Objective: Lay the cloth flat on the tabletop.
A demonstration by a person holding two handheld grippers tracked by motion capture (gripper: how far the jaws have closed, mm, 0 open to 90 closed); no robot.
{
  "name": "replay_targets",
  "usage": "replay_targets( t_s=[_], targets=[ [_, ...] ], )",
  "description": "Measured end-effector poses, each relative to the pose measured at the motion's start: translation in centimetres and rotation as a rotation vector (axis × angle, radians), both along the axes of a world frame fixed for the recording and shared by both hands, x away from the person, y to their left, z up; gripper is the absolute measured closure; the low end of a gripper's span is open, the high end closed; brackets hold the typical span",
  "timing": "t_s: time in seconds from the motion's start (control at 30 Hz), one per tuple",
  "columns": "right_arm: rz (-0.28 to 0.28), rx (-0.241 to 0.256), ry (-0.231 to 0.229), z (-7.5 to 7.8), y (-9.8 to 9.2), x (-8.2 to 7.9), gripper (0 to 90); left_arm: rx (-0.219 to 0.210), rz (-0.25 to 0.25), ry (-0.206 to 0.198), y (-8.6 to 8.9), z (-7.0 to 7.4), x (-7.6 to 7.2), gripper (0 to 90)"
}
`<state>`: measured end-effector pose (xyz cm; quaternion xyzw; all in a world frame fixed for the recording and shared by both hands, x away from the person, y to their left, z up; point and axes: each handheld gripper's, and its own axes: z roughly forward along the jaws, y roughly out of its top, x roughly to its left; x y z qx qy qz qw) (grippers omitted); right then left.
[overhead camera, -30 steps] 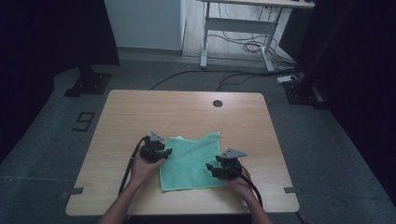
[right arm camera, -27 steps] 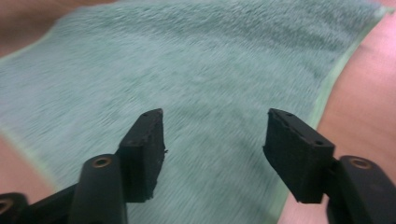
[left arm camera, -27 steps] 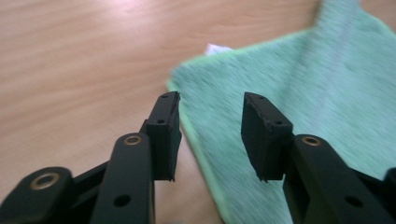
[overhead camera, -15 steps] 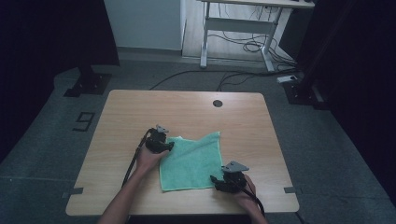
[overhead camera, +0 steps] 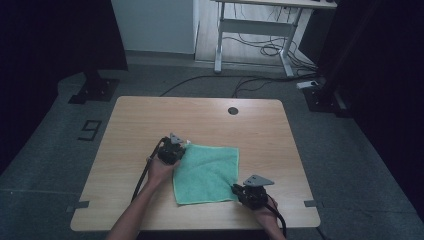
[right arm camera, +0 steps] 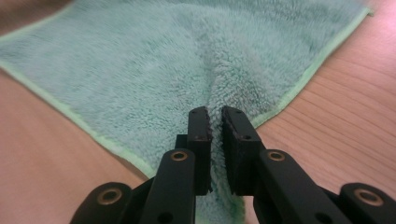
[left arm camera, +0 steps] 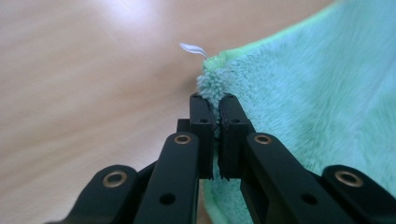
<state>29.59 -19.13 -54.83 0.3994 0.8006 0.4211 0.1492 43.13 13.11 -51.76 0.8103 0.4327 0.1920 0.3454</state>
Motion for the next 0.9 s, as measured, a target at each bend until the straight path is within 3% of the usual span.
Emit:
replay_targets(
  t_s=[0.07, 0.13, 0.2, 0.27, 0.33, 0.43, 0.53, 0.67, 0.8, 0.9],
  targets=[
    [0.001, 0.007, -0.012, 0.5, -0.3, -0.6, 81.8, -0.01, 0.013, -0.01, 0.3, 0.6, 0.4, 86.0],
    [-0.009, 0.001, -0.013, 0.7, -0.6, -1.1, 79.5, -0.006, 0.018, 0.013, 0.1, 0.4, 0.9, 84.0],
    [-0.016, -0.024, 0.004, 0.4, -0.7, -1.2, 70.0, 0.024, 0.023, 0.05, -0.3, -0.4, 1.3, 75.0],
    [-0.031, -0.03, 0.008, 0.0, -0.8, -1.1, 62.4, 0.028, 0.031, 0.059, -0.4, -0.9, 1.2, 64.3],
    [-0.031, -0.009, 0.011, 0.2, -0.9, -1.0, 52.1, 0.017, 0.043, 0.042, -0.2, -0.8, 0.8, 54.3],
    [-0.043, 0.025, -0.014, 0.8, -1.1, -1.0, 49.3, -0.011, 0.041, 0.023, 0.5, 0.0, -0.1, 49.9],
    [-0.039, 0.044, -0.03, 1.3, -1.1, -1.0, 47.8, -0.038, 0.004, 0.014, 0.8, 0.7, -1.3, 49.0],
    [-0.014, 0.039, -0.036, 1.6, -0.3, -0.2, 45.7, -0.049, -0.083, 0.045, -0.6, 0.6, -2.7, 48.5],
    [-0.009, 0.043, -0.029, 1.7, 0.4, 2.4, 49.6, -0.044, -0.15, 0.067, -1.8, -0.2, -4.6, 47.7],
    [0.013, -0.001, -0.027, 1.5, 0.8, 4.7, 52.5, -0.04, -0.171, 0.073, -2.0, -0.8, -5.9, 47.0]
  ],
)
